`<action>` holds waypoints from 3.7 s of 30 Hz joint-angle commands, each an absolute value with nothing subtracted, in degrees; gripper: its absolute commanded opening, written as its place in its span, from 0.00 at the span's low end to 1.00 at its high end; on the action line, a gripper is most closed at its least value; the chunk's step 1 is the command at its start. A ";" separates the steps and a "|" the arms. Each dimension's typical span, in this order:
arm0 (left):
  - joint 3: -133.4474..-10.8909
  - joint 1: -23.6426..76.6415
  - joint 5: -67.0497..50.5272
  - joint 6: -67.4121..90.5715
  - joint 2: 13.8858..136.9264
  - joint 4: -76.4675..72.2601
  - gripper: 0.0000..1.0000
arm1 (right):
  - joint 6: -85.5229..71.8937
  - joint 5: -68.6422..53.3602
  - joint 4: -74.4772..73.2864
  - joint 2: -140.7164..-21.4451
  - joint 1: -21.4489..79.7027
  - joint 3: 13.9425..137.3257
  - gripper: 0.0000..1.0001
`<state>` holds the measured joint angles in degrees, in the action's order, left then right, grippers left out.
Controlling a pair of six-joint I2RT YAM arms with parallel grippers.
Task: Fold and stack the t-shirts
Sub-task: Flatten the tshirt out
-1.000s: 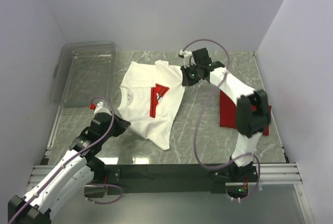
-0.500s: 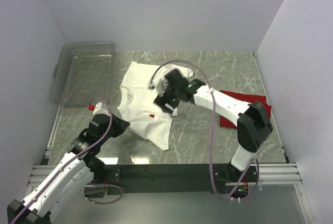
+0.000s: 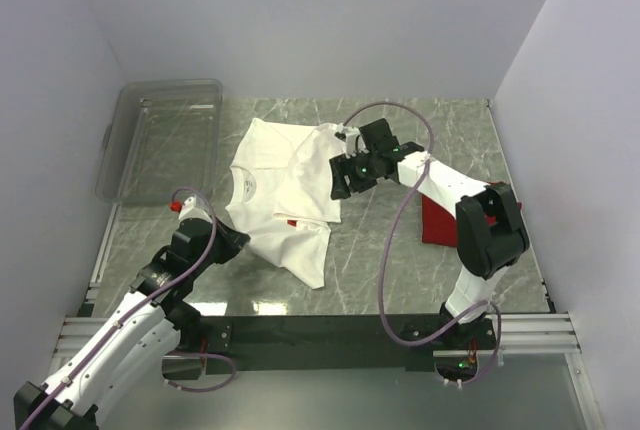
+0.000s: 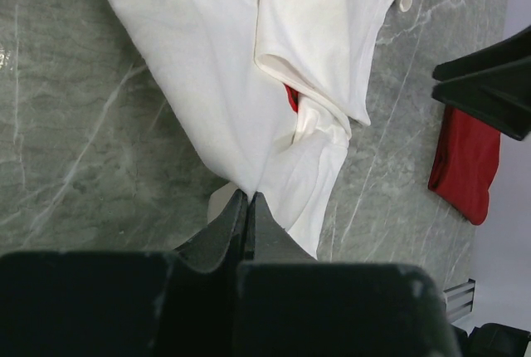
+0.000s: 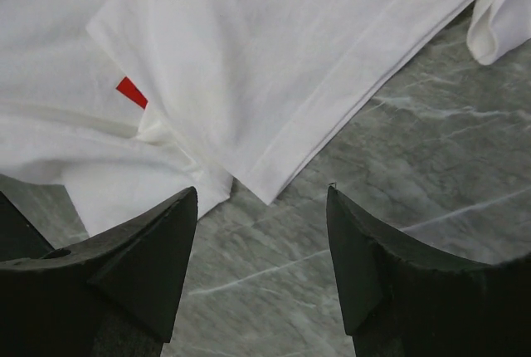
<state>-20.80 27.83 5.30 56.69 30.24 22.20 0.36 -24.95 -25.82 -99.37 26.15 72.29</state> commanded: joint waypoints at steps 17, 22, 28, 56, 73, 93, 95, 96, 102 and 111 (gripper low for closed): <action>-20.83 27.86 5.36 56.51 29.71 21.18 0.00 | -6.25 -10.02 -26.19 -111.44 35.07 73.39 0.63; -20.92 27.77 5.45 56.43 29.71 21.18 0.00 | -4.14 -7.03 -28.03 -112.41 36.38 73.56 0.53; -20.74 27.86 5.36 56.60 29.36 21.09 0.00 | -0.53 -6.59 -31.98 -113.64 37.18 74.09 0.22; -34.01 27.86 12.83 71.01 18.11 48.23 0.00 | 35.32 -4.05 -50.09 -50.73 6.62 43.33 0.00; -36.30 27.95 10.03 71.02 15.20 54.05 0.00 | 64.24 -11.07 -65.38 -40.61 -15.29 39.02 0.00; -41.49 27.86 2.48 49.50 23.79 34.04 0.74 | 43.65 -34.72 -58.22 -64.93 -7.14 60.98 0.75; -41.57 27.86 -0.78 44.94 32.49 26.48 0.73 | 38.08 -34.19 -54.25 -70.45 -2.91 63.88 0.75; -42.36 27.86 -1.92 43.17 38.78 24.11 0.73 | 33.18 -34.10 -50.66 -72.32 -1.86 65.20 0.75; -52.96 28.12 -4.04 30.34 66.73 15.30 0.71 | 20.84 -36.20 -47.36 -92.08 1.40 80.75 0.68; -69.86 31.99 -1.15 23.91 97.35 17.57 0.63 | 16.18 -38.32 -47.73 -107.40 1.49 91.58 0.63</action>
<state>-65.01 30.15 -2.55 28.10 92.88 17.85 19.84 -36.32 -48.86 -107.68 1.17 89.76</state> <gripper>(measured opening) 0.631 0.637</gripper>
